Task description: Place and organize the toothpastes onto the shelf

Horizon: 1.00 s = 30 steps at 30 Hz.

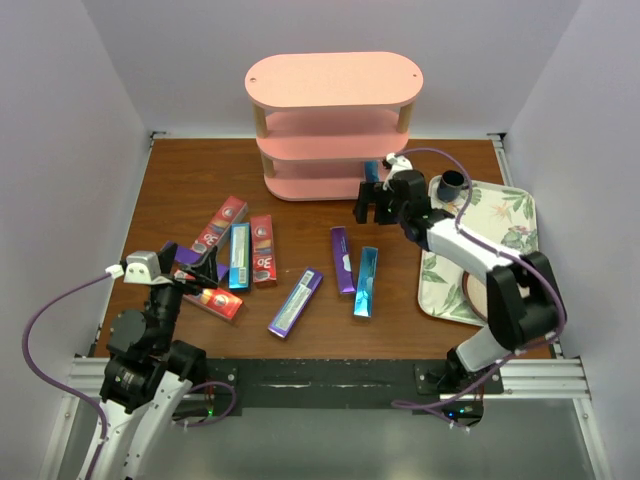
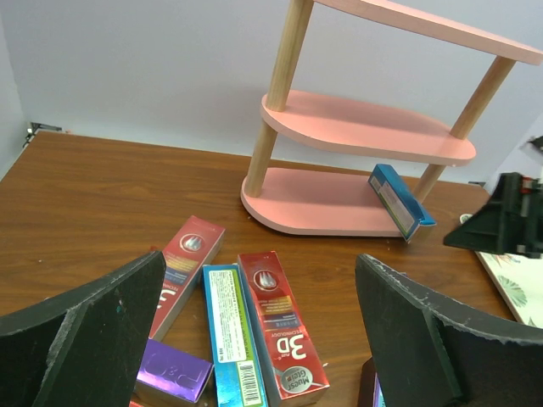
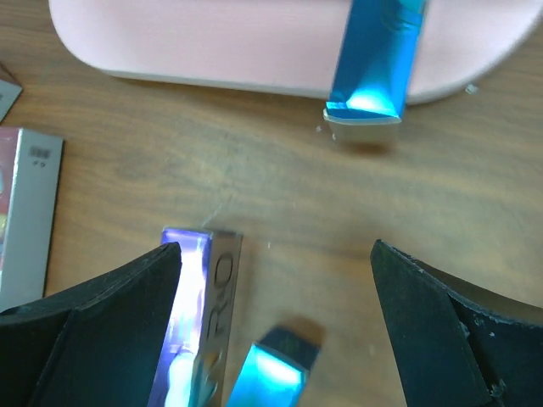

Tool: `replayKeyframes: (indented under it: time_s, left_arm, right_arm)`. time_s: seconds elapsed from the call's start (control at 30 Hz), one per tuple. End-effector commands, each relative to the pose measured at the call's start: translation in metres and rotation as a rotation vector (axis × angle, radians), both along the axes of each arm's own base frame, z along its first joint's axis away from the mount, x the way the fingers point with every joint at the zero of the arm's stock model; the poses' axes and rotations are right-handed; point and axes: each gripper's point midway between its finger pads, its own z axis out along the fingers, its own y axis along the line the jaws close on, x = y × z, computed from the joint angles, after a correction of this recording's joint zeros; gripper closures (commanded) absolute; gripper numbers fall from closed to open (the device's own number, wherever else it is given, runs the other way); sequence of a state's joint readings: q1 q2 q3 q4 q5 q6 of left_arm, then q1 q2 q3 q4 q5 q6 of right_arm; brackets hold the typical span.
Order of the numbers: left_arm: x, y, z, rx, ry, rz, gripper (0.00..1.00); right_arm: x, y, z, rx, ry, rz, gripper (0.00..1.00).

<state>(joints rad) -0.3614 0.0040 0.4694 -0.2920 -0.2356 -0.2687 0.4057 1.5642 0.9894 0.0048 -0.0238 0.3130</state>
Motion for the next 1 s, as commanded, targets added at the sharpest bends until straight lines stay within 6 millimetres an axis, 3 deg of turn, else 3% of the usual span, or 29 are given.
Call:
replayKeyframes:
  time_s: [0.0, 0.3, 0.63, 0.8, 0.97]
  left_arm:
    - [-0.026, 0.007, 0.036, -0.047, -0.186, -0.013, 0.01]
    - [-0.027, 0.007, 0.036, -0.047, -0.183, -0.018, 0.01]
    - [-0.026, 0.006, 0.034, -0.048, -0.175, -0.019, 0.01]
    - [-0.026, 0.007, 0.034, -0.048, -0.174, -0.016, 0.01]
    - [-0.026, 0.007, 0.034, -0.048, -0.175, -0.016, 0.02]
  right_arm:
    - [-0.036, -0.009, 0.017, -0.033, -0.028, -0.074, 0.01]
    - [-0.113, -0.022, 0.009, -0.04, 0.033, -0.177, 0.02]
    - [-0.21, 0.016, -0.045, -0.049, 0.213, -0.069, 0.02]
    - [-0.236, 0.014, -0.058, -0.093, 0.215, -0.129, 0.02]
    - [-0.239, 0.022, -0.063, -0.127, 0.168, -0.17, 0.02]
